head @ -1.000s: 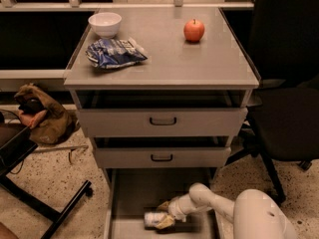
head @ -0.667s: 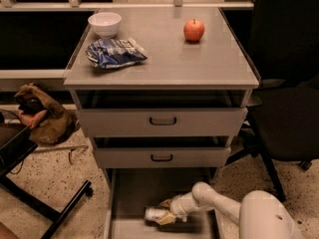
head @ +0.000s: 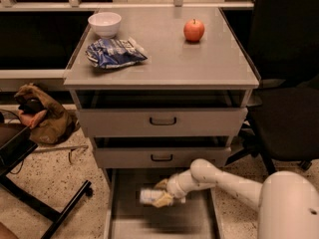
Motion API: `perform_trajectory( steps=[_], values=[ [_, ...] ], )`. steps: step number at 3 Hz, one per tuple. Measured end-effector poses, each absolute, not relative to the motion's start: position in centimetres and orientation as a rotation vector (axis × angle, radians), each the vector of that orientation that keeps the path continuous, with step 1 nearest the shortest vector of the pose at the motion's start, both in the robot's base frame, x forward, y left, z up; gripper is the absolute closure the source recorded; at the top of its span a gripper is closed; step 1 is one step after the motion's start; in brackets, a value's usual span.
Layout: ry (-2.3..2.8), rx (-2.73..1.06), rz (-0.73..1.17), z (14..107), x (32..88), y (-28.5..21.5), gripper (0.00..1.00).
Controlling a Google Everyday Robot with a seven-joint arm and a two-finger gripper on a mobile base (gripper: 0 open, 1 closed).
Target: Pick blue plastic bottle from bottom drawer and place on counter
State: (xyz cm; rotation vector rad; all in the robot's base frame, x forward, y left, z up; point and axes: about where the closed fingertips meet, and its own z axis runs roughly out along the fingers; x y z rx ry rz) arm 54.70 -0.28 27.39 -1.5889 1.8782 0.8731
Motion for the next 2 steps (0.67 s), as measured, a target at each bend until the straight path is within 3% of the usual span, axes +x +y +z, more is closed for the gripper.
perform_trajectory(
  steps=[2],
  values=[
    [1.852,-1.641,0.768,42.3,55.9,-0.1,1.00]
  ],
)
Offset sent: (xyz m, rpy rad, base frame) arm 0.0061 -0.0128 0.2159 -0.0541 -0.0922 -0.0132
